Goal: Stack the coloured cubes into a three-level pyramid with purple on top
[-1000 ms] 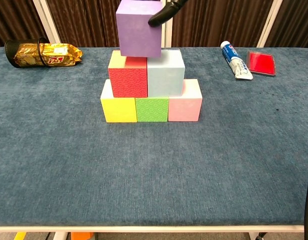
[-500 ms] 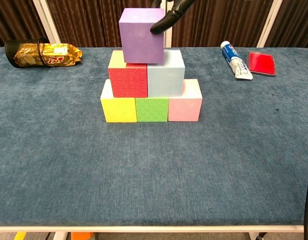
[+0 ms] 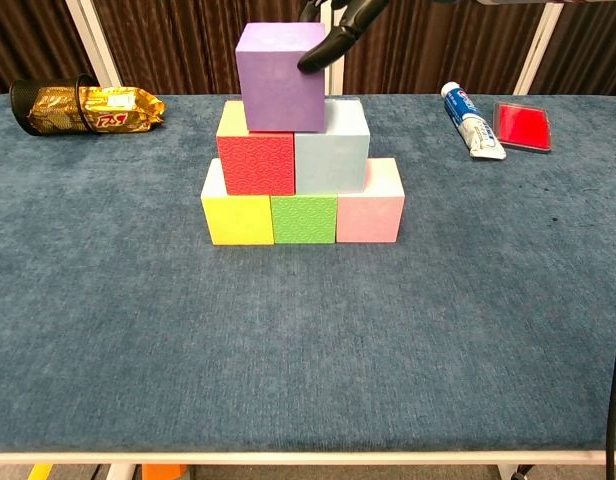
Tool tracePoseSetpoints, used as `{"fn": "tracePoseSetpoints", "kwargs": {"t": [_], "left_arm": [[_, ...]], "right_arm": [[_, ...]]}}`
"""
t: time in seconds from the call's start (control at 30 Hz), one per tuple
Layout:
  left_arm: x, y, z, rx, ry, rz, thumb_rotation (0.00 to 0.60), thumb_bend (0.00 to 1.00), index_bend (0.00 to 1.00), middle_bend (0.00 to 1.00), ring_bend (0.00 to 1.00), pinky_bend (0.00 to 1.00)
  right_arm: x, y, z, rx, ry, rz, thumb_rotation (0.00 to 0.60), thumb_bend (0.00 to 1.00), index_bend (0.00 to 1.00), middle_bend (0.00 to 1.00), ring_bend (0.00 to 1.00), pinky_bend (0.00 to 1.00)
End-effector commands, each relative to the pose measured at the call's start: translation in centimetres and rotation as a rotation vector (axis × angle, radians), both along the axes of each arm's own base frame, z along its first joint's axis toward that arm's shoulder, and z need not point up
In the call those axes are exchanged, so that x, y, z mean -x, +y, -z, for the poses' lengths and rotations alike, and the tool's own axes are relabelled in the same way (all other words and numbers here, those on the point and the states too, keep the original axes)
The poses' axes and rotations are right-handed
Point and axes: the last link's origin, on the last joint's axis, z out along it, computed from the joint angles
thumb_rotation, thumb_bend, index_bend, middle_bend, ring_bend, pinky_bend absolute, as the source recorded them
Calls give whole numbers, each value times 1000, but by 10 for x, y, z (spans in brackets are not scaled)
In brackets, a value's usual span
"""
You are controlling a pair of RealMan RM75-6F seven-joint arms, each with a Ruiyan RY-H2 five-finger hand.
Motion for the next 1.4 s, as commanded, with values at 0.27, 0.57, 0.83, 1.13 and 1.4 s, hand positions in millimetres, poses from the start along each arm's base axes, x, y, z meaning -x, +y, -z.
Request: {"fn": "tracePoseSetpoints", "kwargs": {"t": [0.27, 0.57, 0.83, 1.13, 1.4], "left_arm": [[-1, 0, 0, 9, -3, -1, 600, 221, 96, 89, 0, 93], [0, 1, 1, 14, 1, -3, 600, 221, 96, 89, 1, 93], [-1, 2, 1, 15, 2, -4, 600, 222, 96, 89, 1, 93], [0, 0, 1, 18, 2, -5, 600, 221, 96, 89, 0, 93], [0, 0, 0, 16, 2, -3, 600, 221, 96, 89, 1, 93]], "right_arm": [[0, -2, -1, -4, 2, 1, 600, 70, 0, 481, 2, 0], [0, -5, -1, -6, 1, -6, 600, 71, 0, 481, 2, 0], [1, -5, 0, -11, 3, -18, 600, 71, 0, 480, 2, 0], [2, -5, 3, -20, 2, -17, 600, 70, 0, 480, 1, 0], [1, -4, 3, -22, -6, -21, 600, 70, 0, 480, 2, 0]]}}
